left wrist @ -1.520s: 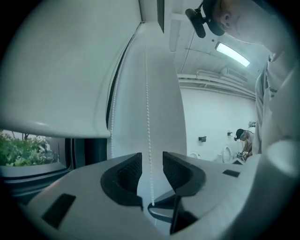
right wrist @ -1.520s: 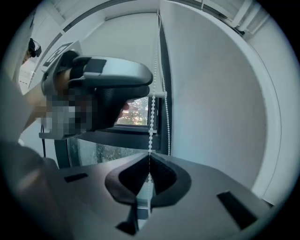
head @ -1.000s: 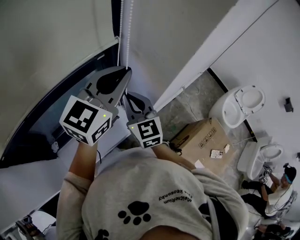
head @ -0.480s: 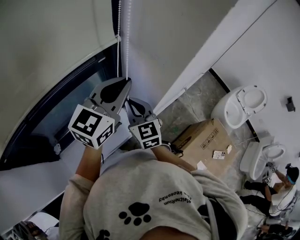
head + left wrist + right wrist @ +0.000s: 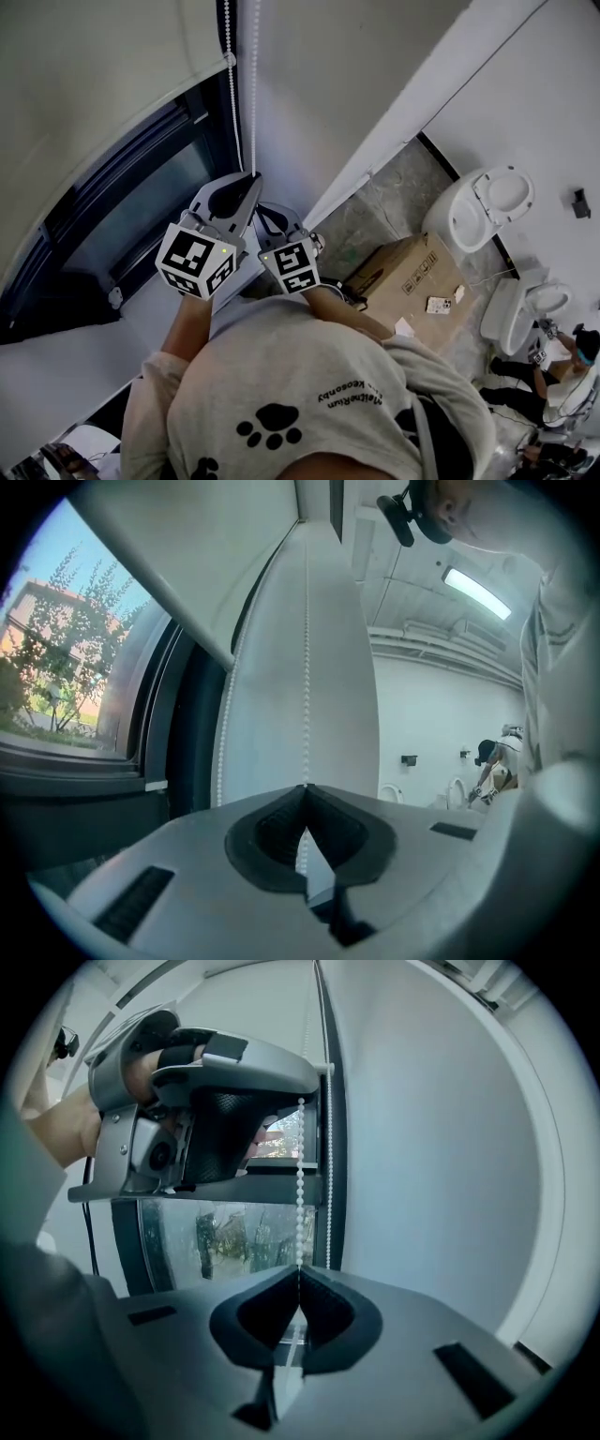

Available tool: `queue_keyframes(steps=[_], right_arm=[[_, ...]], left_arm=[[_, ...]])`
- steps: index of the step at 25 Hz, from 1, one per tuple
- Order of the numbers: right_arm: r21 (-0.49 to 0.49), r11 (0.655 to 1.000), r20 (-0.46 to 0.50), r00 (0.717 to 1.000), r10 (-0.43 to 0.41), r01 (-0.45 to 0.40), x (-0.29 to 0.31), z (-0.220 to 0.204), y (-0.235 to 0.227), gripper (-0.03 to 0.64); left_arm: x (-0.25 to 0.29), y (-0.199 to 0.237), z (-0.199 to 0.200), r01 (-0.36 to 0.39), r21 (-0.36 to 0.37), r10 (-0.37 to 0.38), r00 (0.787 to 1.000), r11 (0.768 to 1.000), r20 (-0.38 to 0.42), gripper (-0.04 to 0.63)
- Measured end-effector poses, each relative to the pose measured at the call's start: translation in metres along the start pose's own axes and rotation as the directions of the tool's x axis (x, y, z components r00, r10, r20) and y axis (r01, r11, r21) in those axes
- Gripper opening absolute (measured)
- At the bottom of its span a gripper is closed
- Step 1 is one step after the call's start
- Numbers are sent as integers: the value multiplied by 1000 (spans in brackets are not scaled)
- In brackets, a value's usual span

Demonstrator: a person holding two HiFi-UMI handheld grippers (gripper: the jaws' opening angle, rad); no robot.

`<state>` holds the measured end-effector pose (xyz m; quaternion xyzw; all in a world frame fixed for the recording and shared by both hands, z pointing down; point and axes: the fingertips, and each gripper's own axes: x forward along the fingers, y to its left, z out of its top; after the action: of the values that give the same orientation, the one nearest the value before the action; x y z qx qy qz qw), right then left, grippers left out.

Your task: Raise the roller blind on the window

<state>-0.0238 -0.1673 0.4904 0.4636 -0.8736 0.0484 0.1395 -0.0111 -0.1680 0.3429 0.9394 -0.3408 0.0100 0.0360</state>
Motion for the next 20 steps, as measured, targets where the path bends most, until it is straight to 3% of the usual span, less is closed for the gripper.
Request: queue_keyframes(steps=[13, 20], right_arm=[[8, 998, -88, 994, 58, -58, 6, -49, 7, 11], [8, 998, -93, 994, 65, -64, 3, -50, 9, 11]], left_arm=[[0, 2, -51, -19, -104, 16, 1000, 994, -27, 8], [0, 1, -51, -21, -103, 19, 1000, 994, -21, 8]])
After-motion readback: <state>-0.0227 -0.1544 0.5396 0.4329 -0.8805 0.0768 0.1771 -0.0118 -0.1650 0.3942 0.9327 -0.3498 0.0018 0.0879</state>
